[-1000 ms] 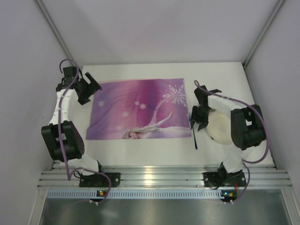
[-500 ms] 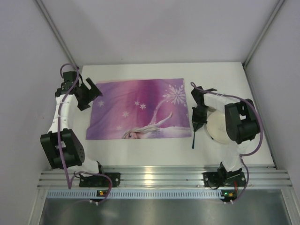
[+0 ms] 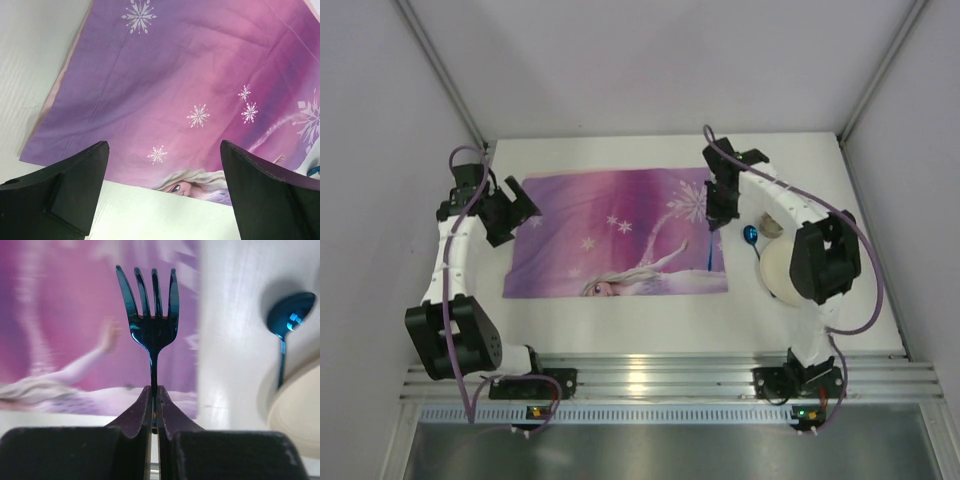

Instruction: Set the dinner table for one person

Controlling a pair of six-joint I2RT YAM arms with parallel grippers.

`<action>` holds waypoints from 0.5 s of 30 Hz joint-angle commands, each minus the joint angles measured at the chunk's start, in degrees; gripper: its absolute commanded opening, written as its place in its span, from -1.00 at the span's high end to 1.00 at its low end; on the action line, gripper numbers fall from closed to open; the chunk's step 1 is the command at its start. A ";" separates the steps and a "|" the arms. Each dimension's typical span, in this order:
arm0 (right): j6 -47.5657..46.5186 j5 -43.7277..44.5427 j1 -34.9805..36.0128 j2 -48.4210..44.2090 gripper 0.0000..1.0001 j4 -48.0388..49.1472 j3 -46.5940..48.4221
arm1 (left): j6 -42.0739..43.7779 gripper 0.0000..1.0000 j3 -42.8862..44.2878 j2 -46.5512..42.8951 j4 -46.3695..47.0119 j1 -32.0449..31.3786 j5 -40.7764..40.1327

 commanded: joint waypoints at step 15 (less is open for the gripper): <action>32.46 -34.82 22.08 36.27 1.00 29.30 48.61 | 0.74 -0.96 -11.64 -11.34 -2.67 -0.25 0.30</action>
